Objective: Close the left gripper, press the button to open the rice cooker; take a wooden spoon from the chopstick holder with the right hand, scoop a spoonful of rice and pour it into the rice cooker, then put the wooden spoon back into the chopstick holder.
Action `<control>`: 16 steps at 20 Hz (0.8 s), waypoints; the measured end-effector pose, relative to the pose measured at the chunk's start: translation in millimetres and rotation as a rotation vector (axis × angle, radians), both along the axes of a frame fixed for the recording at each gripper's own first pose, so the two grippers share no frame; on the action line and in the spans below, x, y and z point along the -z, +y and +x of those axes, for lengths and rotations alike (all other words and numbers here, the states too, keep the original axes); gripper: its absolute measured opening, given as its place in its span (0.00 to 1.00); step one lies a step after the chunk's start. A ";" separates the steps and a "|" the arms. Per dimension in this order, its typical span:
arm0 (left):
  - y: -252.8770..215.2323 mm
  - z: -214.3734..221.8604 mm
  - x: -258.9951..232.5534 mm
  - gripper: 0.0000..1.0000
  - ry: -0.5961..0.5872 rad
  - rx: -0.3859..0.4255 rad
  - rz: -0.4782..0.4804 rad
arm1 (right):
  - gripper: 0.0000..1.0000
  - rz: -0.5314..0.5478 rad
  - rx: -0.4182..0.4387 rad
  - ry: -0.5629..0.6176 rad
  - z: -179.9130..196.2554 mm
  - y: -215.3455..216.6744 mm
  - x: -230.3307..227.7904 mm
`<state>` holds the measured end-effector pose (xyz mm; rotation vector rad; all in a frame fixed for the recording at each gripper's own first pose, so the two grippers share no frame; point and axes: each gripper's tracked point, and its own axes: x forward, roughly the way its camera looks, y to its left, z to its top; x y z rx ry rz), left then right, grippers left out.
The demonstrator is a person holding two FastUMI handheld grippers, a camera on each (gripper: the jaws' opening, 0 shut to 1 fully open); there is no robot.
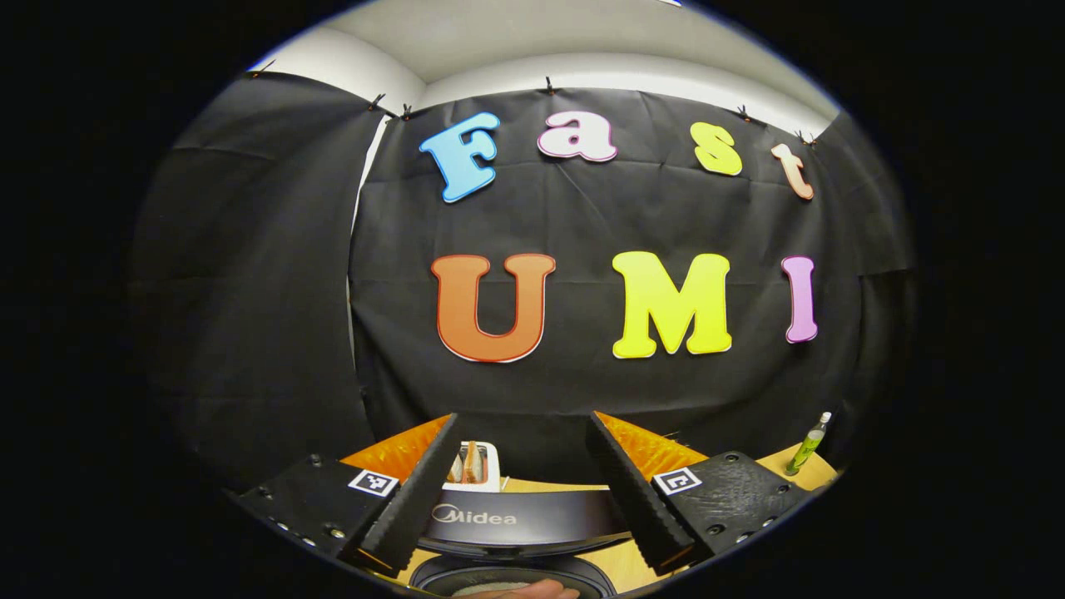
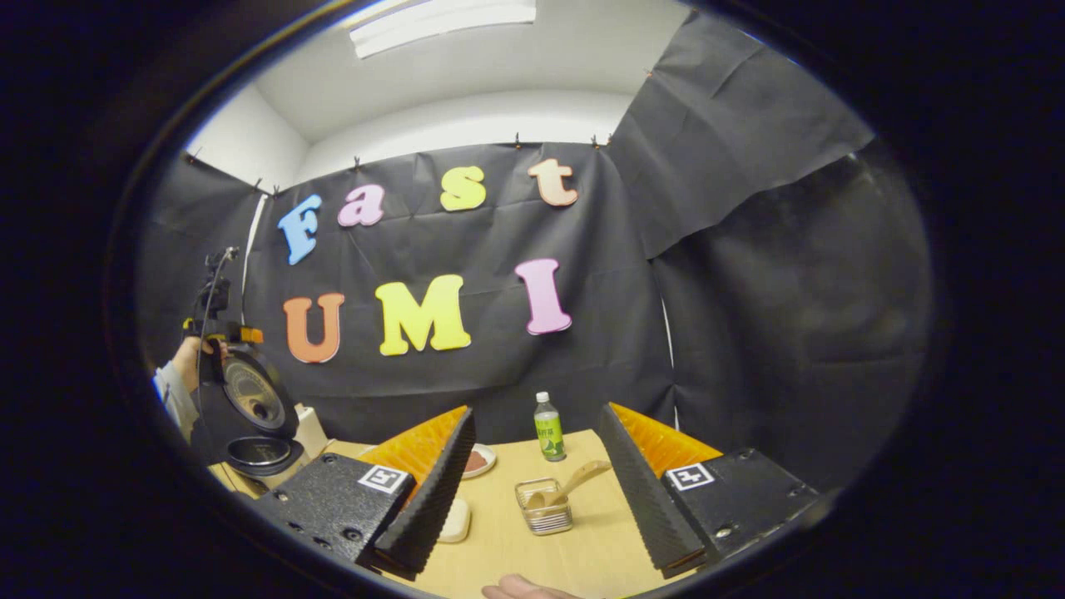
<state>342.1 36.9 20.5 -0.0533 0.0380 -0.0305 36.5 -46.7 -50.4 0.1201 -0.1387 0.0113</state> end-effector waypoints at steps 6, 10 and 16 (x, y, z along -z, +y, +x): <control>20.0 -12.1 10.1 0.98 0.018 -0.058 0.025 | 1.00 -0.039 -0.024 0.036 -10.5 8.0 15.4; 18.2 -33.5 21.2 0.99 0.111 -0.075 0.029 | 1.00 -0.080 -0.072 0.031 -23.9 26.5 8.9; 14.5 -62.9 68.5 1.00 0.248 -0.080 0.011 | 1.00 -0.118 -0.159 0.020 -52.4 60.4 16.1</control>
